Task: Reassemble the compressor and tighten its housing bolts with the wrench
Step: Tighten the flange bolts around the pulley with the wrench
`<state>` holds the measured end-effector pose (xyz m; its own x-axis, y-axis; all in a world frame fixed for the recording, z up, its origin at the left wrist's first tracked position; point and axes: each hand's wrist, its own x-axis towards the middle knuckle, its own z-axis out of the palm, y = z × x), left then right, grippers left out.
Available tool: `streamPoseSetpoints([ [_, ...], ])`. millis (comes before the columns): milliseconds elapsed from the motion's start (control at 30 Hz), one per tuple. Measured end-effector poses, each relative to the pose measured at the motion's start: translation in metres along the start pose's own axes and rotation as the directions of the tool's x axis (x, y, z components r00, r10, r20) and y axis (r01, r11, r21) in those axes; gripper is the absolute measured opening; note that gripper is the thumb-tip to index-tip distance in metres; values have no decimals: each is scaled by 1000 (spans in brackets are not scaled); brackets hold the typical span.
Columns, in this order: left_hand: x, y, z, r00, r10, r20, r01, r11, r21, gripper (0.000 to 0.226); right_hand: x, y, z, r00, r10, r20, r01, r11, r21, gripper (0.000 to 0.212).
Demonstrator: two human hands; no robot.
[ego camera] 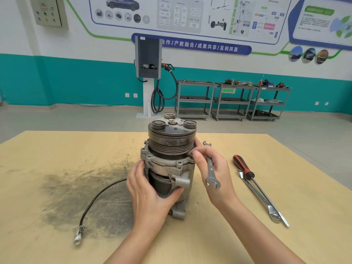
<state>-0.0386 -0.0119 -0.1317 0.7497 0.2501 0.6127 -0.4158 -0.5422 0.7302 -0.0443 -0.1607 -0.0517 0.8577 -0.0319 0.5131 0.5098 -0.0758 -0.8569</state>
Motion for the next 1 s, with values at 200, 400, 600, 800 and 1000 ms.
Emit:
streamPoseSetpoints([
  [200,0,1,0,1000,-3,-6,3,1000,7,118,3,1,6,997,54,-55,-45,988,145,21],
  [400,0,0,1,1000,8,-14,-7,1000,25,118,0,2,5,997,16,-71,-8,993,114,28],
  [600,-1,0,0,1000,5,-12,-4,1000,18,117,0,1,4,998,-19,-58,24,996,84,27],
  [800,-1,2,0,1000,-8,-3,8,1000,3,118,0,-2,6,998,18,-56,-10,990,143,25],
  [1000,0,1,0,1000,6,-11,-6,1000,18,117,-1,-1,3,998,-39,-45,42,998,53,31],
])
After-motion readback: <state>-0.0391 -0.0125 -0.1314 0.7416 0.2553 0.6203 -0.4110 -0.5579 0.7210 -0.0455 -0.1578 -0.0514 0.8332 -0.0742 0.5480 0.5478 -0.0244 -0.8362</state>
